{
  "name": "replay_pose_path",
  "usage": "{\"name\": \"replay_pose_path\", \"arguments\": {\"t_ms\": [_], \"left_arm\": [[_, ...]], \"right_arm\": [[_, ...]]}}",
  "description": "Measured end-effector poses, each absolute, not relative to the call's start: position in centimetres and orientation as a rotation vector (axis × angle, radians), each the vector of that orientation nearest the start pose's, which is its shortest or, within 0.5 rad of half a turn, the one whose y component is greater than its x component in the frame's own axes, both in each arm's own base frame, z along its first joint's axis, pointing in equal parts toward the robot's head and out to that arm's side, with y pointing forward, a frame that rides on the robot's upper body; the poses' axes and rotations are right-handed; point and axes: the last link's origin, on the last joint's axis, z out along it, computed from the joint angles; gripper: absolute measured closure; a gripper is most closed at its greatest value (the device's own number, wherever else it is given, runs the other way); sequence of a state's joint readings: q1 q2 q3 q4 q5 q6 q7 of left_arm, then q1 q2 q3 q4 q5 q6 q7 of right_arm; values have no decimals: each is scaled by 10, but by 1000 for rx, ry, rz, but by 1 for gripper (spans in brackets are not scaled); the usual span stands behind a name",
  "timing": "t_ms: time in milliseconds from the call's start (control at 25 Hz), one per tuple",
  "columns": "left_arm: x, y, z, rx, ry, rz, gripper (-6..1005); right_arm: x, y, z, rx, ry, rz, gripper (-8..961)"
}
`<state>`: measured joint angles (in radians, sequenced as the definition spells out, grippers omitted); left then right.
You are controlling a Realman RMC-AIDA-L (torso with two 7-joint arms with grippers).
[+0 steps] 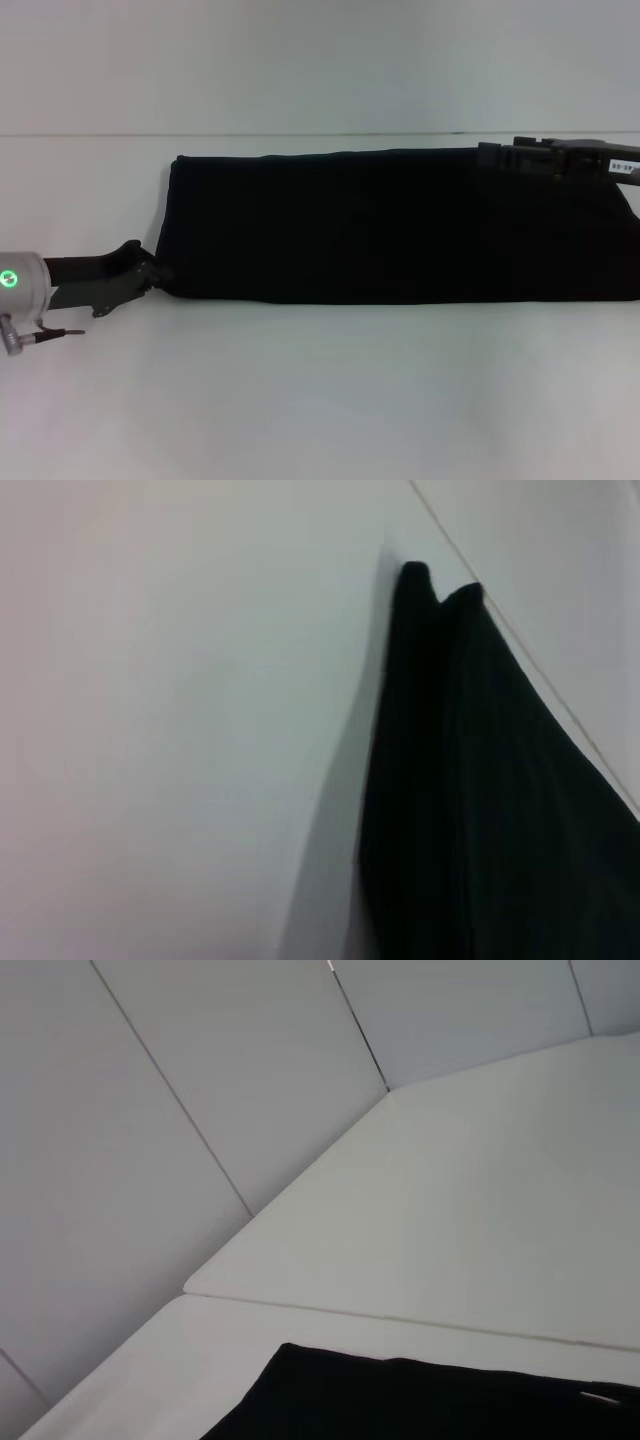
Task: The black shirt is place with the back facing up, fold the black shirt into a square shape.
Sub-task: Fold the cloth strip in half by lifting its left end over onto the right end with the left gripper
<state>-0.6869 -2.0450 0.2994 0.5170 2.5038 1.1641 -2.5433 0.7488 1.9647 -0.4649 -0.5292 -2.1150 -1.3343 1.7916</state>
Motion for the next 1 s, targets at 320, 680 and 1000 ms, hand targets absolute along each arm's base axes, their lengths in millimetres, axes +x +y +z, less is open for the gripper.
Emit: {"name": "replay_pose_path", "arguments": {"t_ms": [320, 680, 1000], "left_arm": [[-345, 363, 33, 2318, 2643, 826, 973], [-394, 331, 104, 2348, 2839, 982, 960], [-321, 363, 107, 2502, 2289, 1173, 949]], "right_arm": [[240, 419, 37, -2341, 1107, 806, 13], [226, 429, 21, -2305, 1126, 817, 13], [228, 429, 20, -2292, 1131, 814, 13]]}}
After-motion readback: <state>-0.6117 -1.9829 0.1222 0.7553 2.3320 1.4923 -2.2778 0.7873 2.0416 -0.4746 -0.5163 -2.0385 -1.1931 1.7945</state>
